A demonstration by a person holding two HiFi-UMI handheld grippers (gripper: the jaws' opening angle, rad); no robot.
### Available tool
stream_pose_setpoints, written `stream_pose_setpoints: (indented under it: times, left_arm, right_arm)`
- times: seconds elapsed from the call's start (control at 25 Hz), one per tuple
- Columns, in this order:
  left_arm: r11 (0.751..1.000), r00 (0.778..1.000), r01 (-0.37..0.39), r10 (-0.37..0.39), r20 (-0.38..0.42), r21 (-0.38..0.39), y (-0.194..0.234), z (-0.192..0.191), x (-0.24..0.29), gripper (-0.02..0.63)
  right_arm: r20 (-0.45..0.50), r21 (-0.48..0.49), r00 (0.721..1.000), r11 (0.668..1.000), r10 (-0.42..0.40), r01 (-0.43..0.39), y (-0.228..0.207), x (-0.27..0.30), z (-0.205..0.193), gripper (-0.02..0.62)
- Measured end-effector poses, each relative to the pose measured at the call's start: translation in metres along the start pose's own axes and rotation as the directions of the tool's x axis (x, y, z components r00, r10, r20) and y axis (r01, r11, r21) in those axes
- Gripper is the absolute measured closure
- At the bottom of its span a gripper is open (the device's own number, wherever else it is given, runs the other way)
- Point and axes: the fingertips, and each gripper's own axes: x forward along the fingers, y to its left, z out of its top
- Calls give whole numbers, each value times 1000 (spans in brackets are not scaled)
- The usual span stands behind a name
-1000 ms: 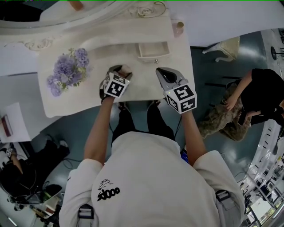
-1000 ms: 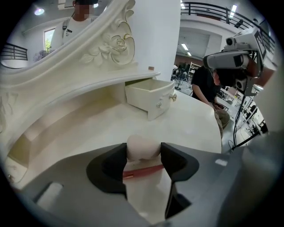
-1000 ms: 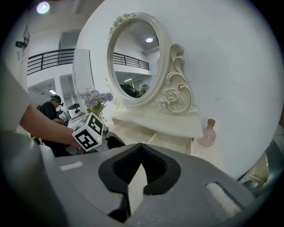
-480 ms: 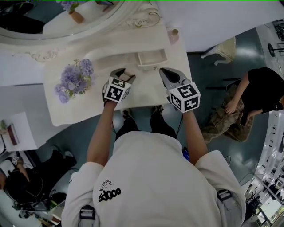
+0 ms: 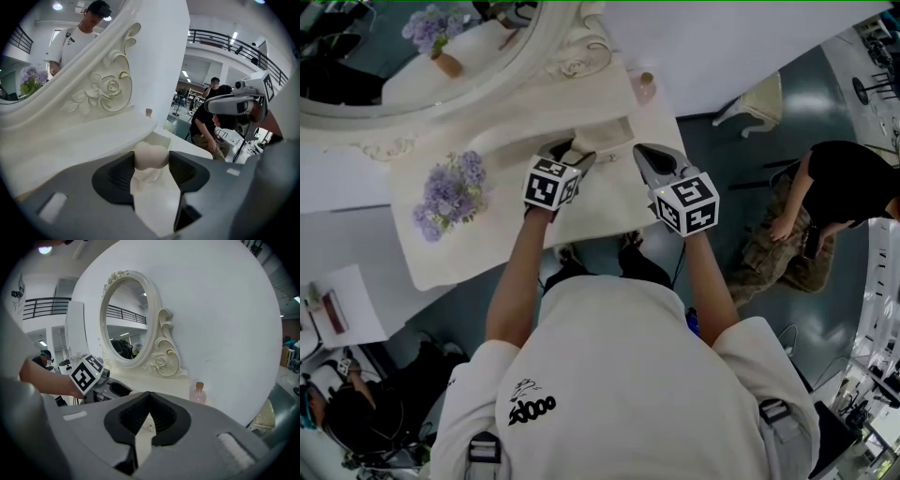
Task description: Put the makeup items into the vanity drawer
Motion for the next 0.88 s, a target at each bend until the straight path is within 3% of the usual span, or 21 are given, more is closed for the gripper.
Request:
stream_pose_setpoints:
  times: [0.24, 0.48, 0.64, 0.88]
  left_arm:
    - [999, 996, 47, -48, -71, -16, -5, 9, 42, 356]
    - [998, 981, 23, -34, -190, -60, -3, -3, 73, 353]
    - [991, 974, 60, -84, -210, -121, -5, -3, 80, 354]
    - [981, 974, 71, -108, -201, -182, -6, -4, 81, 333]
  right_arm:
    - [-8, -6, 1000, 1000, -16, 16, -20, -8, -5, 592]
    - [-24, 16, 999, 999, -47, 47, -41, -17, -14, 594]
    - [-26, 21, 996, 996, -84, 84, -56, -16, -15, 594]
    - [-49, 2, 997, 998, -62, 63, -53, -8, -15, 592]
